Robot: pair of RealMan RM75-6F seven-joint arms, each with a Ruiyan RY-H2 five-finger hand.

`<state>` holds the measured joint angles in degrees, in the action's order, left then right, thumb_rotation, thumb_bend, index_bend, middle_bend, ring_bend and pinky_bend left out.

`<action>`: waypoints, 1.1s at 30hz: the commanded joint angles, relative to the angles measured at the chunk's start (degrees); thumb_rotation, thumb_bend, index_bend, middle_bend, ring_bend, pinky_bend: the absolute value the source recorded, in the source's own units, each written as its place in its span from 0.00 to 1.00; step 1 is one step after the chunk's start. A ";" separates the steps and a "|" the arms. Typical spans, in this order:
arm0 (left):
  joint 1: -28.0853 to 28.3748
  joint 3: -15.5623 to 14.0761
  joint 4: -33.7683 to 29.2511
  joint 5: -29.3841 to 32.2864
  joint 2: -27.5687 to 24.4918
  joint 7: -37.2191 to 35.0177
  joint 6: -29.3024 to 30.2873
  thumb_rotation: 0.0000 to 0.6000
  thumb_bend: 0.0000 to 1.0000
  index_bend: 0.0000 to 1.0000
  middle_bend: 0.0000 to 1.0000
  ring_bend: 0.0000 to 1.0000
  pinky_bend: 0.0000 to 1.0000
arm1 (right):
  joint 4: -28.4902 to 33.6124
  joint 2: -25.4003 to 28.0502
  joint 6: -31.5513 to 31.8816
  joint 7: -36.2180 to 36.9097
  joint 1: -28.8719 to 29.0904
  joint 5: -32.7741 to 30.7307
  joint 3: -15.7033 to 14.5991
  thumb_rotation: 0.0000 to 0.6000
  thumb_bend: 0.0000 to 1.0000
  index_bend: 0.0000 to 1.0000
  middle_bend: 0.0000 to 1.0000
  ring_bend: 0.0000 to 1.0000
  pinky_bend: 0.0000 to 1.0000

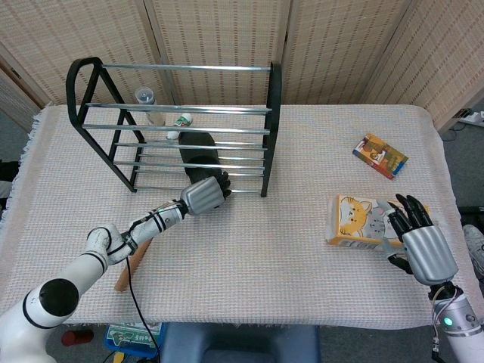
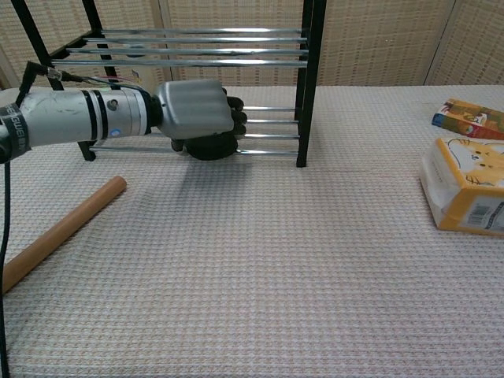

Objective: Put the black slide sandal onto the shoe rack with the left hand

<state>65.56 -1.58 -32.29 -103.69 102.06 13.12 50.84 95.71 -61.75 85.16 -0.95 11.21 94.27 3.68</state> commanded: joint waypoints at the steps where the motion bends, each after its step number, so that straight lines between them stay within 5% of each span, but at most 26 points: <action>1: -0.43 0.71 -1.96 2.29 -0.32 3.48 -2.39 1.00 0.14 0.29 0.16 0.12 0.38 | 0.11 -0.02 -0.06 -0.13 0.05 0.04 0.00 1.00 0.51 0.00 0.17 0.09 0.06; 21: -5.42 2.54 -14.32 9.27 -6.12 14.91 -1.45 1.00 0.14 0.21 0.09 0.09 0.35 | 1.04 0.30 0.45 -0.70 -0.14 0.70 -0.08 1.00 0.51 0.00 0.18 0.09 0.06; 33: -13.38 3.83 -34.57 12.75 -15.03 14.26 8.86 1.00 0.14 0.16 0.09 0.09 0.34 | 1.31 1.07 2.15 -0.12 -0.86 1.57 -0.12 1.00 0.51 0.00 0.18 0.09 0.06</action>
<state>54.89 2.16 -62.20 -91.93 89.86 27.72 56.69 97.02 -60.71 87.30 -1.09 10.37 95.82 3.57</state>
